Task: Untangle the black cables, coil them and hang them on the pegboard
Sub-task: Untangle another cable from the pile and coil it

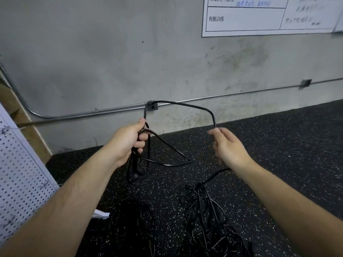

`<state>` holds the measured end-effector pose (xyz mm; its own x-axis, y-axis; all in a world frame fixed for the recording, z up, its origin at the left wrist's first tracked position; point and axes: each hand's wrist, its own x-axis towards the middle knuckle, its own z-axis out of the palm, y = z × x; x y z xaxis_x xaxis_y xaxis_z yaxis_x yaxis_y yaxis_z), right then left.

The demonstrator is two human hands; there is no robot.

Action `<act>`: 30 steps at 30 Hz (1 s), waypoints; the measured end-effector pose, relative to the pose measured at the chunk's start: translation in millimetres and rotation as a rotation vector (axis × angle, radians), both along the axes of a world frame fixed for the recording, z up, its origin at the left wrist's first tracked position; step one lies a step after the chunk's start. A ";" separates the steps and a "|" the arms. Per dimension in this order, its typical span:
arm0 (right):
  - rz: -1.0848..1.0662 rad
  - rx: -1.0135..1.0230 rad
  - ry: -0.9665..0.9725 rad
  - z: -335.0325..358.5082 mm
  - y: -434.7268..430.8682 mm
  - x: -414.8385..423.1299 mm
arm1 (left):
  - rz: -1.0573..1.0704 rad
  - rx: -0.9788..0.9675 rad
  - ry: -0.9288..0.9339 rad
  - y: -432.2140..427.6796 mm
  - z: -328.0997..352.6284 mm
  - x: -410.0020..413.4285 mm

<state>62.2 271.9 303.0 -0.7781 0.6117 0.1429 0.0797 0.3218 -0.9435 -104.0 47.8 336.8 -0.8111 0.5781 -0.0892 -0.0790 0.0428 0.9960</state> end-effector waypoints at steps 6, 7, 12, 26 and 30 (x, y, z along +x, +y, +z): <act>0.276 -0.096 -0.400 -4.1 -20.2 4.0 | 0.019 0.196 0.051 5.2 8.0 12.5; 0.262 -0.138 -0.374 -4.4 -20.8 3.0 | 0.000 0.182 0.070 5.2 7.8 13.4; 0.191 -0.252 -0.091 8.7 -20.5 -1.9 | -0.176 0.021 0.200 7.3 4.3 21.5; 0.339 0.539 0.007 14.7 -44.8 -23.3 | -0.429 -0.118 0.322 17.3 3.7 46.2; 0.285 0.299 0.019 29.8 -43.0 -25.0 | -0.362 -0.001 0.271 19.7 4.5 44.4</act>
